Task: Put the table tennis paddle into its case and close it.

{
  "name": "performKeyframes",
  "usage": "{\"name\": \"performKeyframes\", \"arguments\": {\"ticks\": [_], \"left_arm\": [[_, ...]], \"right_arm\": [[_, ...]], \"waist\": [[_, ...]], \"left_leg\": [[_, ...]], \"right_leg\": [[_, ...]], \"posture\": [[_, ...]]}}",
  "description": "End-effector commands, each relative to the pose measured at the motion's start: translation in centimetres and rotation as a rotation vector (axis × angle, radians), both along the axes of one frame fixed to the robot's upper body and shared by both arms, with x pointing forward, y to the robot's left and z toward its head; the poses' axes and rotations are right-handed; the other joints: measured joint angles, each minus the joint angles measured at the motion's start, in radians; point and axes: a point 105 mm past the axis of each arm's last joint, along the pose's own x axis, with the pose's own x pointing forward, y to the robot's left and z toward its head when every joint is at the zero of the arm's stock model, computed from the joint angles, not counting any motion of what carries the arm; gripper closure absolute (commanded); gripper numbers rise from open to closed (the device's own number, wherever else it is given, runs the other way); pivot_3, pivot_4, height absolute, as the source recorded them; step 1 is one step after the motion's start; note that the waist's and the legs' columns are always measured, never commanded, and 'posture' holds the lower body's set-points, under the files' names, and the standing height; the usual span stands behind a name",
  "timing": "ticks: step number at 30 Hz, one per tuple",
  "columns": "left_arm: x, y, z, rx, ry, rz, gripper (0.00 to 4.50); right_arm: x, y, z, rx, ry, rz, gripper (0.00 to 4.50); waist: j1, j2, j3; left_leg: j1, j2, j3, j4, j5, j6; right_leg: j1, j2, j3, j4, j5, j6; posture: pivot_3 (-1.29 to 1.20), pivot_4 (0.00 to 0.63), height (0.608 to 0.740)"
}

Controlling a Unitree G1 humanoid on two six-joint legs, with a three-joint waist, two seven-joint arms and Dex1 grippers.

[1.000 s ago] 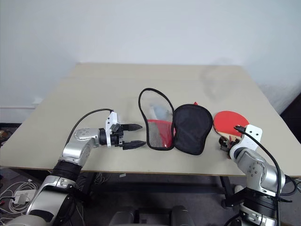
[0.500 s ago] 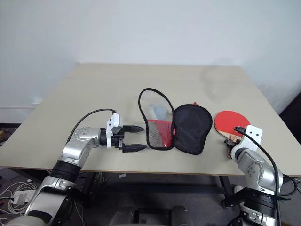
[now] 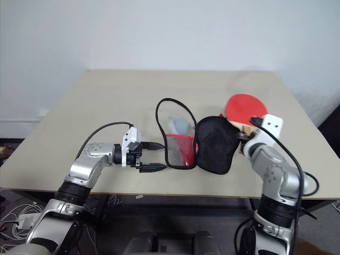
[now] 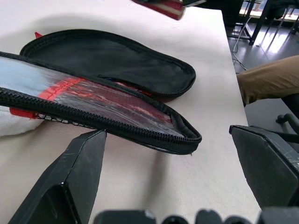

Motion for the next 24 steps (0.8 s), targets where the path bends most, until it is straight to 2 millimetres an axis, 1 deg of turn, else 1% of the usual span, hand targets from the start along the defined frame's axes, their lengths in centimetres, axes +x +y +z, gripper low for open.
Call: {"name": "performKeyframes", "arguments": {"ticks": [1, 2, 4, 7, 10, 14, 16, 20, 24], "left_arm": [[0.5, -0.6, 1.1, -0.002, -0.039, -0.018, 0.00], [0.5, -0.7, 1.0, 0.001, -0.038, -0.025, 0.00], [0.4, -0.9, 0.9, 0.007, -0.039, -0.036, 0.00], [0.5, -1.0, 0.9, 0.006, -0.035, -0.041, 0.00], [0.5, -1.1, 0.9, 0.013, -0.032, -0.050, 0.00], [0.6, -0.9, 0.7, 0.022, -0.028, -0.058, 0.00], [0.7, -0.7, 0.6, 0.025, -0.027, -0.058, 0.00], [0.7, -0.8, 0.4, 0.029, -0.025, -0.063, 0.00], [0.8, -1.1, 0.4, 0.021, -0.028, -0.071, 0.00]], "right_arm": [[0.3, 2.7, 0.8, 0.003, -0.028, 0.021, 3.36], [0.2, 3.5, 0.3, 0.005, -0.016, 0.030, 3.36], [0.0, 4.9, -0.6, 0.023, 0.011, 0.042, 3.36], [-0.6, 5.7, -1.5, 0.024, 0.031, 0.043, 3.36], [-1.2, 5.8, -2.1, 0.025, 0.039, 0.036, 3.36], [-1.7, 4.8, -2.4, 0.010, 0.038, -0.015, 3.36], [-1.8, 3.8, -2.2, -0.021, 0.022, -0.052, 3.36], [-1.7, 2.8, -1.7, -0.031, 0.002, -0.084, 3.36], [-1.6, 2.4, -2.6, -0.038, 0.026, -0.102, 3.36]], "waist": [[-0.001, 0.000, 0.000], [-0.001, 0.001, 0.000], [-0.001, 0.000, 0.000], [-0.001, 0.000, 0.000], [-0.001, 0.001, 0.000], [-0.003, 0.001, 0.000], [-0.003, 0.001, 0.000], [-0.003, 0.001, 0.000], [-0.003, 0.001, 0.000]], "left_leg": [[-0.003, 0.000, 0.000, 0.001, 0.000, 0.000], [-0.006, 0.000, 0.000, 0.002, 0.000, 0.000], [-0.007, 0.000, 0.000, 0.002, 0.000, 0.000], [-0.007, 0.000, -0.001, 0.001, 0.000, 0.000], [-0.007, 0.000, -0.001, 0.002, 0.000, 0.000], [-0.006, 0.000, -0.001, 0.002, 0.001, 0.001], [-0.006, 0.000, -0.001, 0.002, 0.001, 0.001], [-0.006, 0.000, -0.001, 0.002, 0.001, 0.001], [-0.006, 0.000, -0.001, 0.002, 0.001, 0.001]], "right_leg": [[-0.003, 0.000, 0.000, 0.001, 0.000, 0.000], [-0.005, 0.000, 0.000, 0.001, 0.000, 0.000], [-0.005, 0.000, 0.000, 0.001, 0.001, 0.000], [-0.005, 0.000, -0.001, 0.001, 0.000, 0.000], [-0.005, 0.000, -0.001, 0.001, 0.000, 0.000], [-0.004, 0.000, -0.001, 0.001, 0.000, 0.000], [-0.005, 0.000, -0.001, 0.001, 0.000, 0.000], [-0.004, 0.000, -0.001, 0.001, 0.000, 0.000], [-0.005, 0.000, -0.001, 0.001, 0.000, 0.000]], "posture": [[0.00, 0.000, 0.740], [0.00, 0.000, 0.740], [0.00, 0.000, 0.740], [0.00, 0.000, 0.740], [0.00, 0.000, 0.740], [0.00, 0.000, 0.740], [0.00, 0.000, 0.740], [0.00, 0.000, 0.740], [0.00, 0.000, 0.740]]}}
